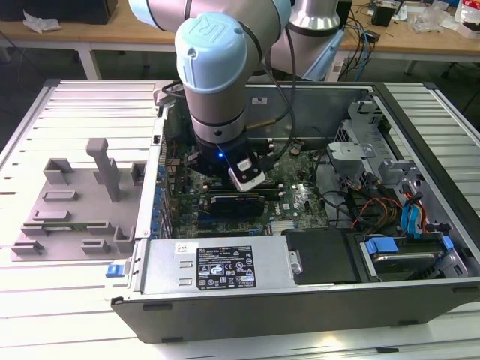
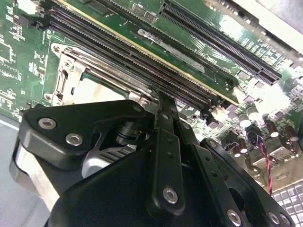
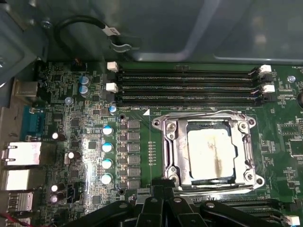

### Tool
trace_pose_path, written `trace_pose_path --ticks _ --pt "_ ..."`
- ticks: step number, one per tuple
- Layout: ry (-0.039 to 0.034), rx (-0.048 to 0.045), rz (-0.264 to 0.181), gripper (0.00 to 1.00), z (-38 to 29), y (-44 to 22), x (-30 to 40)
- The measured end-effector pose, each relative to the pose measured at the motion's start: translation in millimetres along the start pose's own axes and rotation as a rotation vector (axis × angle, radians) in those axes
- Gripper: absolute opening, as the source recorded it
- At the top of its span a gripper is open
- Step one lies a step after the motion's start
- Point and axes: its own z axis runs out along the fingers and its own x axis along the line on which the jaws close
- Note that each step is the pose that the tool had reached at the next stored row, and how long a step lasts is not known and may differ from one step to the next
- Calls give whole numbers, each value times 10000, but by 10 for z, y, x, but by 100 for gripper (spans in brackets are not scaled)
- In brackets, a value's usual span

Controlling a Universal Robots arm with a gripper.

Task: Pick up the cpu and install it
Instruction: 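Install the second cpu locking lever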

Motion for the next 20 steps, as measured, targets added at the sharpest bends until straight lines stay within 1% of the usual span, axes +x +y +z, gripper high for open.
trace_pose_path --ticks 3,6,10,11,12,13,14,15,16,18,19,20 --pt "-2 -2 1 11 10 28 5" --pt "0 -1 0 11 23 31 14" --pt "-1 -1 1 11 22 32 16" --pt "-6 -8 0 11 -4 40 13" --pt "-2 2 0 11 -78 59 7" --pt "-2 60 -5 11 -183 95 -5" --pt "-3 267 -22 11 -206 137 -14" --pt "-8 576 -48 11 -196 182 -33" --pt "-9 663 -57 11 -188 204 -61" --pt "-8 698 -60 11 -179 219 -130" --pt "-7 704 -57 11 -171 227 -215" --pt "-6 705 -61 11 -162 241 -278"
